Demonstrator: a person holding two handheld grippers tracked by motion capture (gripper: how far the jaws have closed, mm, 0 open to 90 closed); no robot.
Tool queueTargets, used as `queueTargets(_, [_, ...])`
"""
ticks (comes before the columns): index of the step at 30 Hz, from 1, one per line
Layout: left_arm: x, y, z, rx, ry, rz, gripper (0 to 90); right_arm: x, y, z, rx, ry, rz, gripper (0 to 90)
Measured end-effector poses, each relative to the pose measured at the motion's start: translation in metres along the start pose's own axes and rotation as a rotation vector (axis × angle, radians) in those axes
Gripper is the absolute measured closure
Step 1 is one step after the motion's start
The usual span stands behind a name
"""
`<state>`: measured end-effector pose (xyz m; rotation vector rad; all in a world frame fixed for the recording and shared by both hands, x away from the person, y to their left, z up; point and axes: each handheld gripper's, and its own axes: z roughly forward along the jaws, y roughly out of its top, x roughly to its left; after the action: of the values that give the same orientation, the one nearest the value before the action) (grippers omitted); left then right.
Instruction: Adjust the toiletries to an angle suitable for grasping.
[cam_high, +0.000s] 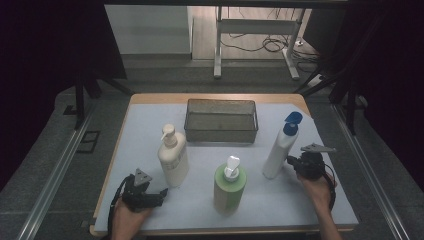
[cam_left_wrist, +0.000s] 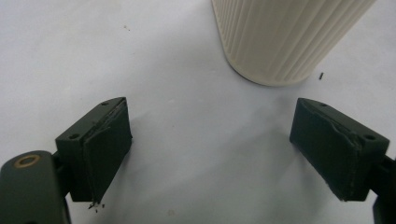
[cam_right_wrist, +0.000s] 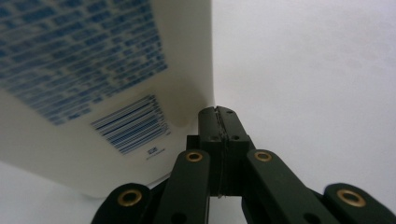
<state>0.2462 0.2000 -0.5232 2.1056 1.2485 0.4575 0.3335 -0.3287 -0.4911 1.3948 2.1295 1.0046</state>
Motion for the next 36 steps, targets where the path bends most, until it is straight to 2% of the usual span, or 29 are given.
queueTargets(15, [0.0,0.0,0.0,0.0,0.001,0.0,12.6,-0.005,0.001,0.011,0.0,0.021,0.042,89.7])
queueTargets(36, [0.0,0.0,0.0,0.0,0.001,0.0,12.6,-0.004,0.013,0.032,-0.007,0.099,0.057,89.7])
